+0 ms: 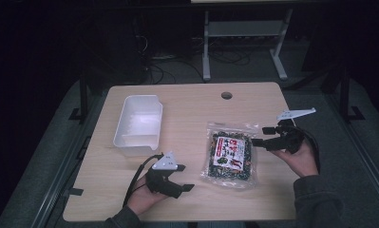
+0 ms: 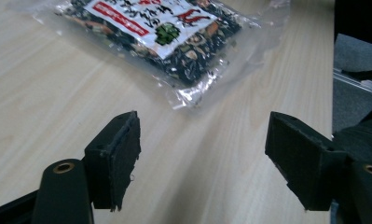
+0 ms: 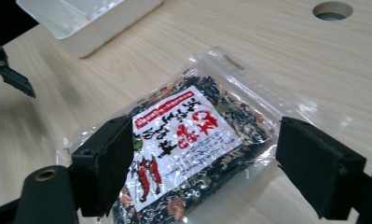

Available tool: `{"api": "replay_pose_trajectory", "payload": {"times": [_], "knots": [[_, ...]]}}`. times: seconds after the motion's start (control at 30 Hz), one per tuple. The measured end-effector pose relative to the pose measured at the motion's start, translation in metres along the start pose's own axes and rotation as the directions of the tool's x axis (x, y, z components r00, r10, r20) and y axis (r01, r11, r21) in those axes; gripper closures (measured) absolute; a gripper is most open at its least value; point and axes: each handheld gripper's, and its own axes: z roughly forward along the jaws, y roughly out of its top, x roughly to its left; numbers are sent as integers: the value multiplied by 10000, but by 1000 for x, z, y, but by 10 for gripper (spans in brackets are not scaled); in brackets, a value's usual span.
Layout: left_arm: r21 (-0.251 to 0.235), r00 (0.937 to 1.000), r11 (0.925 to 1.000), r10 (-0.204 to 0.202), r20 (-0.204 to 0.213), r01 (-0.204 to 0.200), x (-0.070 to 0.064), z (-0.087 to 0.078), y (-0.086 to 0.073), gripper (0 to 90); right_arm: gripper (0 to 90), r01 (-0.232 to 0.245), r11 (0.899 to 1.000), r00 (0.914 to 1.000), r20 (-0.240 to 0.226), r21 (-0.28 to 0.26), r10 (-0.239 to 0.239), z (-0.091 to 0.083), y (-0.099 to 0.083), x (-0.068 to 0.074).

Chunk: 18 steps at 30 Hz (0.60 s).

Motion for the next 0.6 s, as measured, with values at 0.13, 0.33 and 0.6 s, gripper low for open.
{"api": "replay_pose_trajectory", "payload": {"times": [0.13, 0.33, 0.6], "knots": [[14, 9999, 10000, 93, -68, -93, 2, 5, 7, 266, 181, -23, 10000, 9999, 132, 90, 21, 2, 8, -6], [307, 9999, 9994, 159, 42, -160, 2, 21, 15, 335, 187, -88, 9993, 9992, 382, 350, 75, 6, 19, -20], [545, 9992, 9977, 393, 57, -395, 3, 38, 31, 351, 195, -458, 9949, 9968, 692, 894, 397, 18, 31, -45]]}}
